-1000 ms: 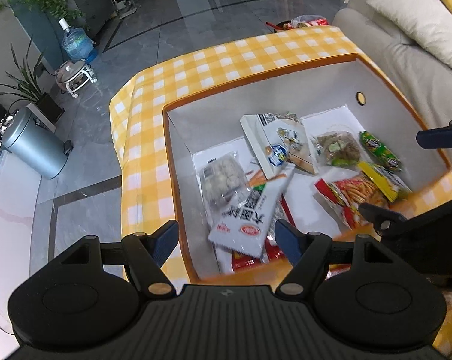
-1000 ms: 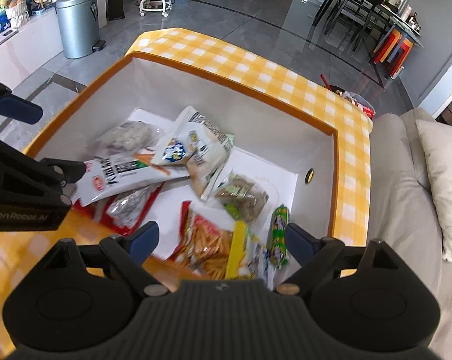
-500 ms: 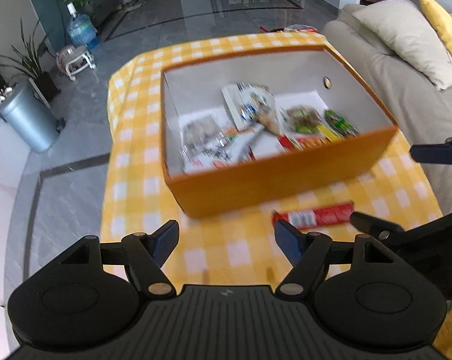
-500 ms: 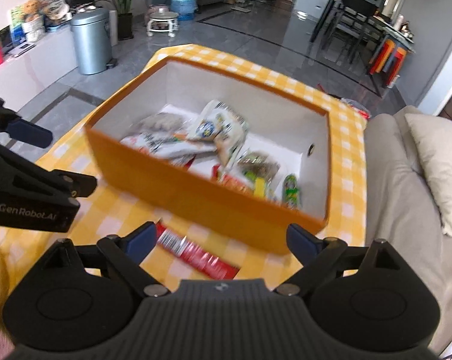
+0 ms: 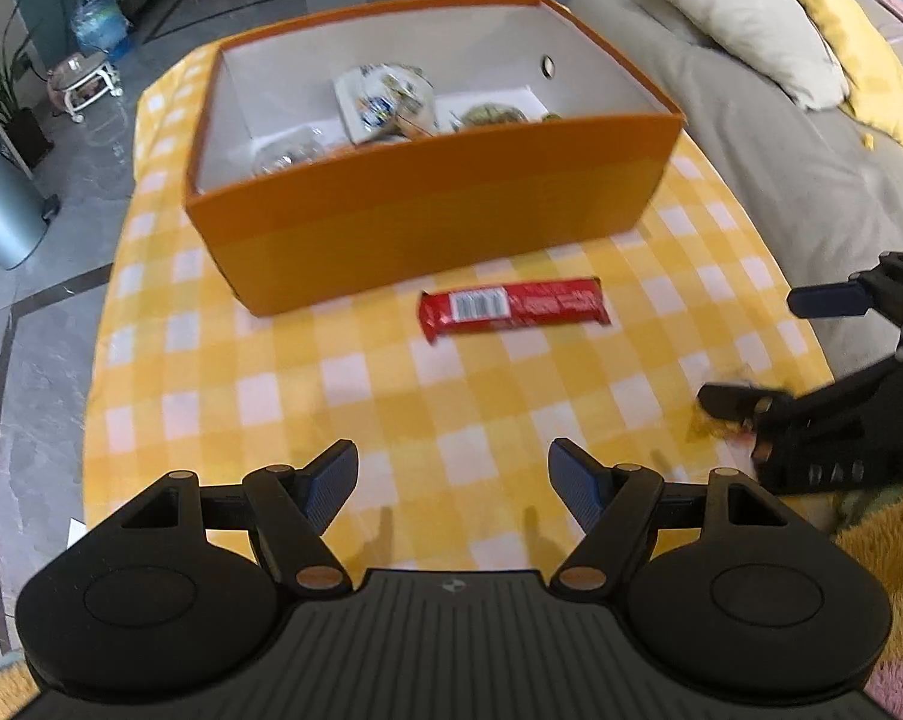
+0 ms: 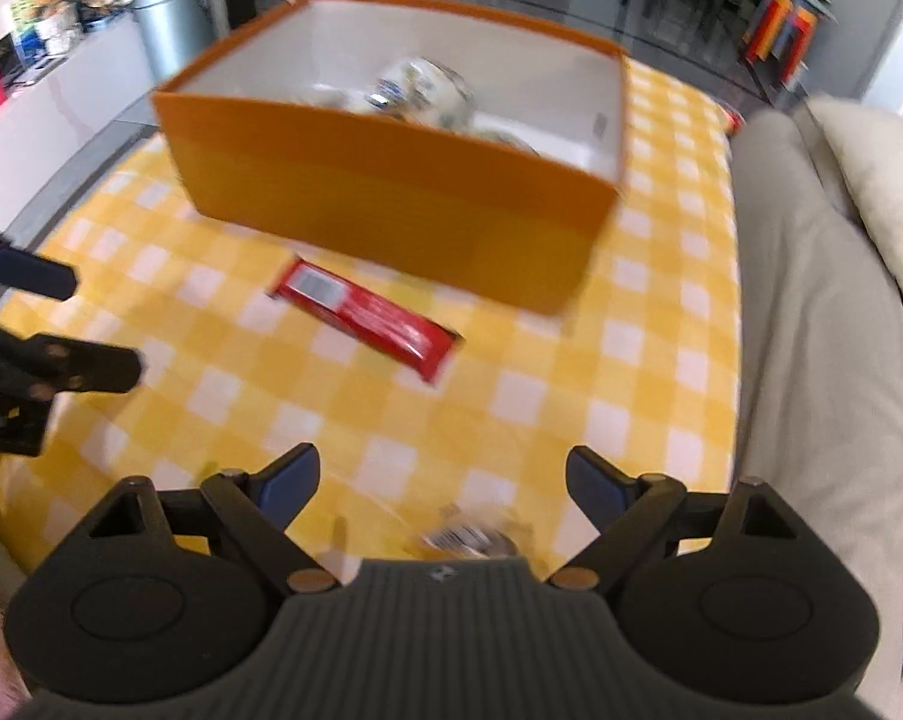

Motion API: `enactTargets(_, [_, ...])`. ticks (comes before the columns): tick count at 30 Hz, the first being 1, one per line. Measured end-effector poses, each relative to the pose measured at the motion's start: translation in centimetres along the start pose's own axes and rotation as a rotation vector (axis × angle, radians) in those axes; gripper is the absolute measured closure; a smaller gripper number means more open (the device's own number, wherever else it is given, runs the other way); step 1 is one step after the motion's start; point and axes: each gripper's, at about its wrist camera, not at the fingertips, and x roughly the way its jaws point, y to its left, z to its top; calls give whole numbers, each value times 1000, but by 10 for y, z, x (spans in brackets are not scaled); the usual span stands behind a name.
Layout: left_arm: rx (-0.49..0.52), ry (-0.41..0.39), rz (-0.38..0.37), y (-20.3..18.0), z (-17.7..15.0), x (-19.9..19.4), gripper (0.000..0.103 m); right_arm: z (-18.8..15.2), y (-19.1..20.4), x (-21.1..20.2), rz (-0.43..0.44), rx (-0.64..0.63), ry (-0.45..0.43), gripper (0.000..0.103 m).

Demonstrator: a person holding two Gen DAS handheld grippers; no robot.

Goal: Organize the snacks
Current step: 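Raise both open tools away from the box, then move the right tool down onto the clear quail-egg pack and grasp it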

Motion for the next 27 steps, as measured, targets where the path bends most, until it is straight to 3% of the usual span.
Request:
enactTargets(11, [11, 29, -14, -14, 2, 10, 18, -12, -39, 26, 19, 112, 155, 19])
enactTargets(13, [8, 33, -12, -13, 2, 11, 18, -12, -37, 31, 27, 101, 175, 27])
enactTargets(18, [-6, 46, -6, -8, 2, 16, 18, -12, -30, 40, 44, 85, 220, 32])
enactTargets(23, [9, 37, -3, -6, 6, 22, 18, -14, -25, 49, 49, 73, 264, 48])
enactTargets(24, [17, 31, -3, -6, 7, 23, 18, -15, -24, 50, 43, 67, 267, 53])
enactTargets(25, [31, 24, -3, -7, 8, 24, 18, -15, -24, 51, 31, 60, 266, 65])
enactTargets(27, [65, 19, -3, -8, 12, 29, 18, -14, -25, 51, 32, 52, 268, 66])
